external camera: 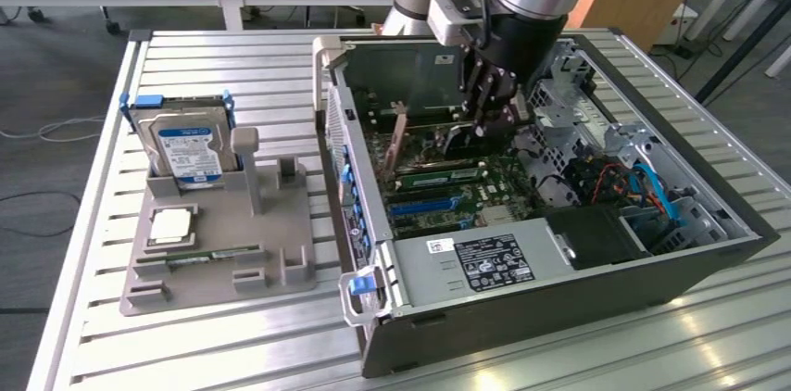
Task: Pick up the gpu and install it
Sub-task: 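Insert the gpu into the slot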
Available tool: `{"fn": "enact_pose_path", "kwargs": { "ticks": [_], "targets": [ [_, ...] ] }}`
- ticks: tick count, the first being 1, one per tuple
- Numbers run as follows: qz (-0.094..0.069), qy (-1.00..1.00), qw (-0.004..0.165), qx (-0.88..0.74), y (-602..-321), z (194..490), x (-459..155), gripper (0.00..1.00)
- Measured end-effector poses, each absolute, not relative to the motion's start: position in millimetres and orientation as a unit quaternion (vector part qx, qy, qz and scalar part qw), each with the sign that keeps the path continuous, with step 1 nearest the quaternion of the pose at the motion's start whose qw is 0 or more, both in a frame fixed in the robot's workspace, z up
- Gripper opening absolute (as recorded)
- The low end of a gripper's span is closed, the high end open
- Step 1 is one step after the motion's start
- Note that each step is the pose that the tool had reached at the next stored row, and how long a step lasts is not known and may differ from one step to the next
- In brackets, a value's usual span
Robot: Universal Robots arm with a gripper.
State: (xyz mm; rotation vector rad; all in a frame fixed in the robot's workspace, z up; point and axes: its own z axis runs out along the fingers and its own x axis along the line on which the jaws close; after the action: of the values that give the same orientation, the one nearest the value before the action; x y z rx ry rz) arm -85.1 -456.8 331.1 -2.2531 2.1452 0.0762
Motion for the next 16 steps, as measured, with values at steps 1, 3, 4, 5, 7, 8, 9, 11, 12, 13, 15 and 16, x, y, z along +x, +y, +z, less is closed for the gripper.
{"fn": "enact_pose_path", "kwargs": {
  "ticks": [1,3,4,5,7,8,9,11,12,13,15,16],
  "targets": [
    [0.024,0.693,0.015,-0.720,-456.8,330.9,-85.1,0.27],
    [0.024,0.698,0.015,-0.716,-456.8,330.8,-85.1,0.27],
    [0.024,0.698,0.015,-0.715,-456.8,330.8,-85.2,0.27],
    [0.024,0.698,0.015,-0.715,-456.8,330.7,-85.2,0.27],
    [0.024,0.700,0.015,-0.714,-456.8,330.2,-85.2,0.27],
    [0.024,0.702,0.015,-0.712,-456.8,330.0,-85.3,0.27],
    [0.024,0.702,0.015,-0.712,-456.8,330.0,-85.3,0.27],
    [0.024,0.702,0.015,-0.712,-456.8,330.0,-85.3,0.27],
    [0.024,0.702,0.015,-0.712,-456.8,330.0,-85.3,0.27],
    [0.024,0.702,0.015,-0.712,-456.8,329.5,-85.3,0.27],
    [0.024,0.702,0.015,-0.712,-456.8,326.6,-85.5,0.27],
    [0.024,0.702,0.015,-0.712,-456.8,324.9,-85.6,0.27]
  ]
}}
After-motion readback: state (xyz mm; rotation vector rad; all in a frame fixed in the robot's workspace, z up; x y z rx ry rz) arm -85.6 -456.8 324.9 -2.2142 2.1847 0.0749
